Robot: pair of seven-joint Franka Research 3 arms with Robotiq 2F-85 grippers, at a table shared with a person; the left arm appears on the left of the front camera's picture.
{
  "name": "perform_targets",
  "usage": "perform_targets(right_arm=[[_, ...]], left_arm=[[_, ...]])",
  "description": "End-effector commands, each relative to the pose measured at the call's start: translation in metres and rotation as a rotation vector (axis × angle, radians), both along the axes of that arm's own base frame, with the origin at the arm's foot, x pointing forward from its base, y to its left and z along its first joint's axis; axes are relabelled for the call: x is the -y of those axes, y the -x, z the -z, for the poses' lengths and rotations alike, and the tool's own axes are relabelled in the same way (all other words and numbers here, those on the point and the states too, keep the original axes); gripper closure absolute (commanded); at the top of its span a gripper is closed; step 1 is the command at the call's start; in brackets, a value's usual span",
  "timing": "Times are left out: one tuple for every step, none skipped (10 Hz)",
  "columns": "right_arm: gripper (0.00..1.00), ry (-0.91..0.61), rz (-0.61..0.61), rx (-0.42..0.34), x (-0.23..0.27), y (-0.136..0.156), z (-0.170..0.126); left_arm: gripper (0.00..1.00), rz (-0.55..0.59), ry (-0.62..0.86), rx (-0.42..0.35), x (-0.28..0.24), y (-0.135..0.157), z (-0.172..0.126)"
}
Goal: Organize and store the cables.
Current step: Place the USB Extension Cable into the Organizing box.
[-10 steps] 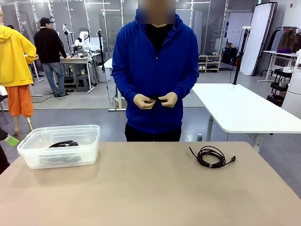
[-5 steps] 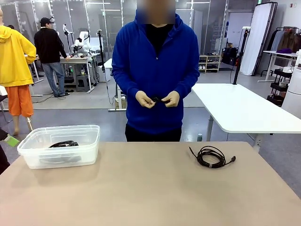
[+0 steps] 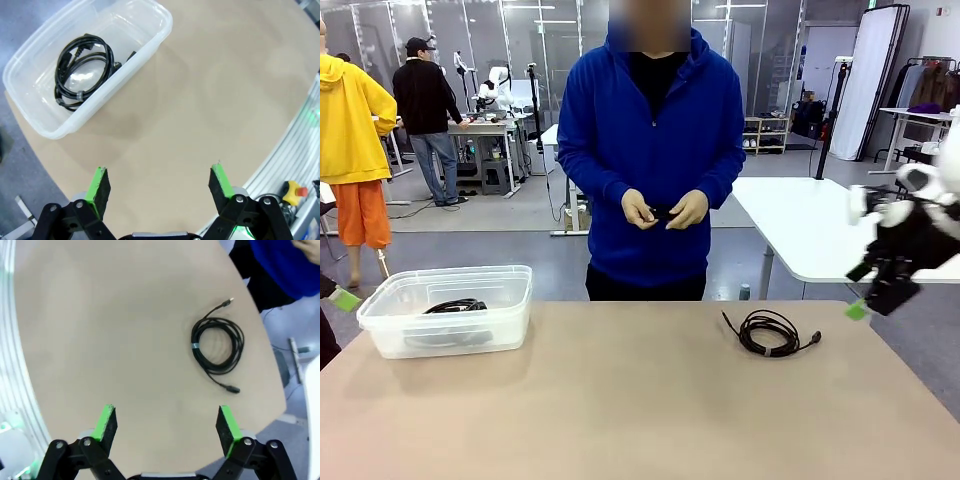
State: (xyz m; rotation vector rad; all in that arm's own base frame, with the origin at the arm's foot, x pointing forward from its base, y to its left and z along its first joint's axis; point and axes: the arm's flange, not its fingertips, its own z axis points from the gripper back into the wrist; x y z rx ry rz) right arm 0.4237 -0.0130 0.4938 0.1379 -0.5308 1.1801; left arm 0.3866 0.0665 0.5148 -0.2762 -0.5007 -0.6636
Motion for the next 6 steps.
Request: perform_targets(right_arm=[[0.0,0.039,-0.07,-0.049,-0.002,-0.047,0.016],[0.0,0.069,-0.081,-0.086,-0.013,-0.07,0.032],[0.0,0.096,-0.102,-0.117,-0.022,-0.081,0.045],[0.0,0.109,-0.126,-0.124,-0.031,-0.087,0.056],[0.0,0.121,-0.126,-0.137,-0.038,-0.093,0.067],[0.0,0.15,-0.122,-0.144,-0.043,-0.102,0.082]], left_arm=[[0.0,0.003,-0.003,-0.009,-0.001,0.002,0.0],[0.0,0.003,-0.003,-0.009,-0.001,0.002,0.0],[0.0,0.003,-0.003,-0.009,-0.001,0.002,0.0],[0.0,0.003,-0.003,-0.009,-0.001,0.002,0.0],[0.0,0.003,-0.003,-0.009,-0.001,0.002,0.0],[0.0,0.003,-0.003,-0.009,-0.001,0.002,0.0]])
